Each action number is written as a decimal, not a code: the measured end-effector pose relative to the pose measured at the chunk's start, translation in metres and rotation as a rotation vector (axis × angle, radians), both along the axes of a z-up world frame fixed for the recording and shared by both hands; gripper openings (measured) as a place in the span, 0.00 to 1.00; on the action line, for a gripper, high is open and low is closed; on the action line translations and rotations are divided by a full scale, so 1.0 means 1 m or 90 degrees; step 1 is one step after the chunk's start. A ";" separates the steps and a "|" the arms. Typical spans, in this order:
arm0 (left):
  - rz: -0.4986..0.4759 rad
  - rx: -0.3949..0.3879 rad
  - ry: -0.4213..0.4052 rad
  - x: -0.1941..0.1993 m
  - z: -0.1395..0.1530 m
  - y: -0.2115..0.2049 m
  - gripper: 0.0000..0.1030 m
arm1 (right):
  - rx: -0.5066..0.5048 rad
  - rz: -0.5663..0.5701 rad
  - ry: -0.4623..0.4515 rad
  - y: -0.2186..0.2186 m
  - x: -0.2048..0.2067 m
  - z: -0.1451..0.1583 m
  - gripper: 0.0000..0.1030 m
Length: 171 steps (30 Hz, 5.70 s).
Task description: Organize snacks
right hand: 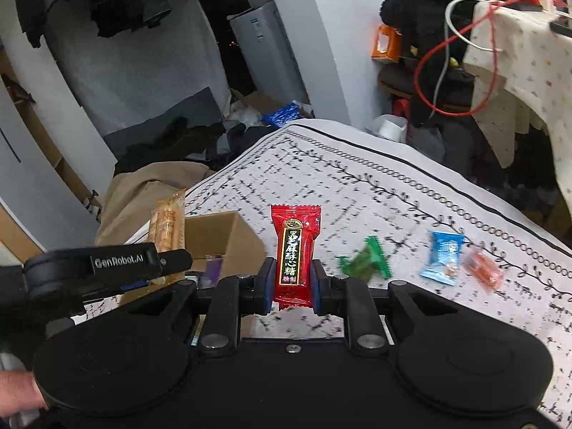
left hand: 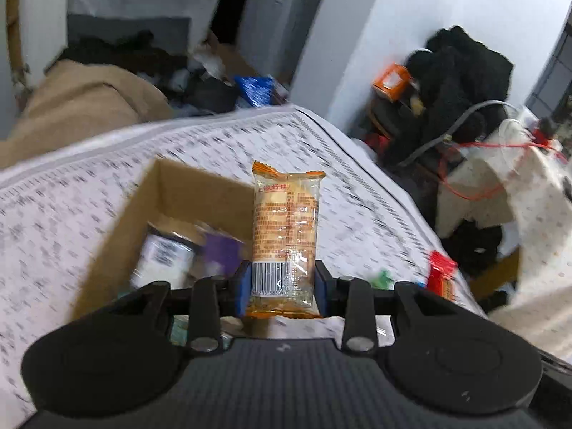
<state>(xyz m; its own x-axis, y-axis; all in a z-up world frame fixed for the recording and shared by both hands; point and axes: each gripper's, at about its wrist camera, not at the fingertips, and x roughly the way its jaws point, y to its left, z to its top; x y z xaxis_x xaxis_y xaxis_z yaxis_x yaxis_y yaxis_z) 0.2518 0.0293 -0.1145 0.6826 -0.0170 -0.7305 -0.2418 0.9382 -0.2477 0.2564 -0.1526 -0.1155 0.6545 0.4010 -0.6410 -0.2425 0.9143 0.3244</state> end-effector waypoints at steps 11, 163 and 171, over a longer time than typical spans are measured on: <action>0.061 -0.053 0.013 0.003 -0.006 0.062 0.33 | 0.001 0.029 -0.006 0.052 0.005 0.000 0.19; -0.124 0.032 0.073 0.057 -0.073 -0.108 0.28 | -0.054 -0.126 0.098 -0.143 0.068 -0.119 0.25; -0.128 0.027 0.053 0.046 -0.047 -0.099 0.09 | -0.021 -0.128 0.075 -0.141 0.055 -0.085 0.23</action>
<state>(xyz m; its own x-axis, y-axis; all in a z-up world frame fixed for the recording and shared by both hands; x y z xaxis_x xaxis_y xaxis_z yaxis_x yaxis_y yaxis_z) 0.2974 -0.0694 -0.1615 0.6055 -0.1155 -0.7874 -0.0663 0.9787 -0.1945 0.3118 -0.2940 -0.2005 0.6391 0.2485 -0.7279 -0.0173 0.9508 0.3094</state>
